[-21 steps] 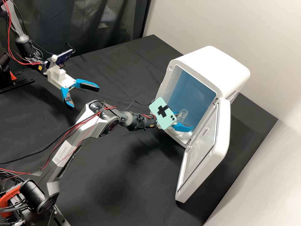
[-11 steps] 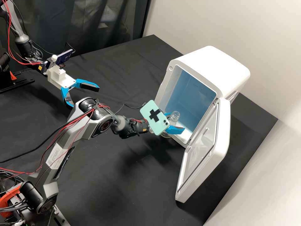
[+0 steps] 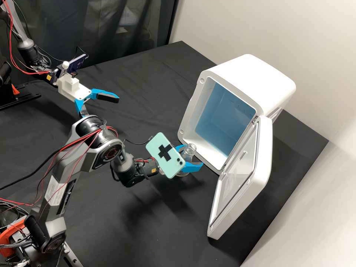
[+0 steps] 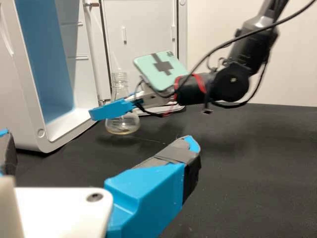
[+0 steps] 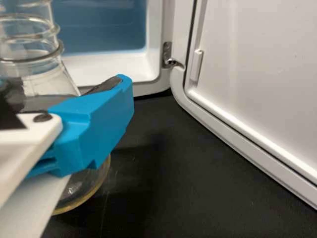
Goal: Take the flask out of the incubator
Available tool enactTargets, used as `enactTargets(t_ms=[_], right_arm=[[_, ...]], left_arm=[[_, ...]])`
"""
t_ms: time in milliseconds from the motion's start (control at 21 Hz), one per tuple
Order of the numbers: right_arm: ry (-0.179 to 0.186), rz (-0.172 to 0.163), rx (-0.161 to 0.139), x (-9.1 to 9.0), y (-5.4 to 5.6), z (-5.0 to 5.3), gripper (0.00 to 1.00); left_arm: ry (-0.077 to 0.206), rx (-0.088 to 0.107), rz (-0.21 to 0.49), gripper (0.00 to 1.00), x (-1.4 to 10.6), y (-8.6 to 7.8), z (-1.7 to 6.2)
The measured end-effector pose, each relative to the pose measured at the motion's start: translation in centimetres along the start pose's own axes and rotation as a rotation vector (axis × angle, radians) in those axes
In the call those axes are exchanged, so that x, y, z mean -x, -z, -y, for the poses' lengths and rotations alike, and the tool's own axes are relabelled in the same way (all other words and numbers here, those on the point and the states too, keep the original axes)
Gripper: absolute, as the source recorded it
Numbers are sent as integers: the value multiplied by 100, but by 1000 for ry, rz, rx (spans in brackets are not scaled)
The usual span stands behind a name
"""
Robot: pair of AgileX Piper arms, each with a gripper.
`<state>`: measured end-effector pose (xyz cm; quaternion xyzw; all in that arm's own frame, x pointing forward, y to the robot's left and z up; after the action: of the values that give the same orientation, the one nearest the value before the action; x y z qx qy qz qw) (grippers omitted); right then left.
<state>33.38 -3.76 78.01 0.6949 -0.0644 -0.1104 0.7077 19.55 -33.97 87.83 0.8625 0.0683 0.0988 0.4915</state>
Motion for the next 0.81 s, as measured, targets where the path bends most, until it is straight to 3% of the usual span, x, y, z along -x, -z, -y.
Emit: enactTargets(t_ms=[143,333,571,809], right_arm=[[45,-18,-4,201,-52,-9,0],[62,-43,-22,401,-107,-42,0],[131,-100,20,551,-114,69,0],[142,-90,21,552,-152,135,0]], left_arm=[[1,-1,0,100,1,2,0],[-7,-7,2,100,11,3,-18],[-3,-10,5,100,18,12,-17],[-1,-8,5,100,30,8,-12]])
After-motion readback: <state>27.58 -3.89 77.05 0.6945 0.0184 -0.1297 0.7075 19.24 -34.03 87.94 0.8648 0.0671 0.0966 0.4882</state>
